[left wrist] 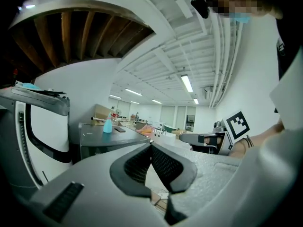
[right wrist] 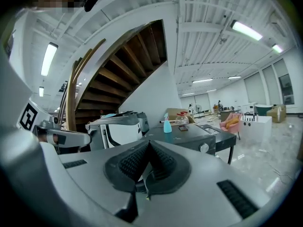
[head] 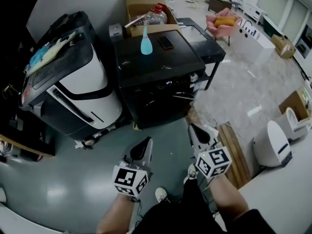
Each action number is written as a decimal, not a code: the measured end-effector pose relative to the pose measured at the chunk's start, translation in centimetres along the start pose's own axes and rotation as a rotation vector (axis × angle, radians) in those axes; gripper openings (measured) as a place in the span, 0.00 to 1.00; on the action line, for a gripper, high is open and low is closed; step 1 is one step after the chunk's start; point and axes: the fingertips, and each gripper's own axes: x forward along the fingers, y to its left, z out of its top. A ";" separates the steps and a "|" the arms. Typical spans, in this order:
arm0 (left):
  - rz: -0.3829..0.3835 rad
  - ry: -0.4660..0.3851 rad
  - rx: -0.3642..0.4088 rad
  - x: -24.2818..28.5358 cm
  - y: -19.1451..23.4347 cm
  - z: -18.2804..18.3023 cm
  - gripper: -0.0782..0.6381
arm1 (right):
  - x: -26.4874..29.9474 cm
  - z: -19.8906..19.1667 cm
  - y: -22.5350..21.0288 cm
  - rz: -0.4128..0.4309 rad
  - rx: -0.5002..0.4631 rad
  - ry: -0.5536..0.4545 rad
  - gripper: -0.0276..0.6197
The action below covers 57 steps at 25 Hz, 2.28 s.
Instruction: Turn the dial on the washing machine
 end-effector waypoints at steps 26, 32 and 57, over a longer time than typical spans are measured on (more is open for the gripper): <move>-0.036 0.017 0.023 -1.6 -15.3 -1.4 0.12 | -14.6 0.9 -2.1 0.021 -0.008 -0.003 0.04; -0.003 0.001 0.043 -1.0 -18.6 -0.8 0.11 | -17.0 1.3 -3.9 0.052 -0.008 -0.016 0.04; 0.001 -0.003 0.028 0.6 -21.4 -1.3 0.11 | -19.5 0.5 -6.6 0.052 0.007 0.006 0.04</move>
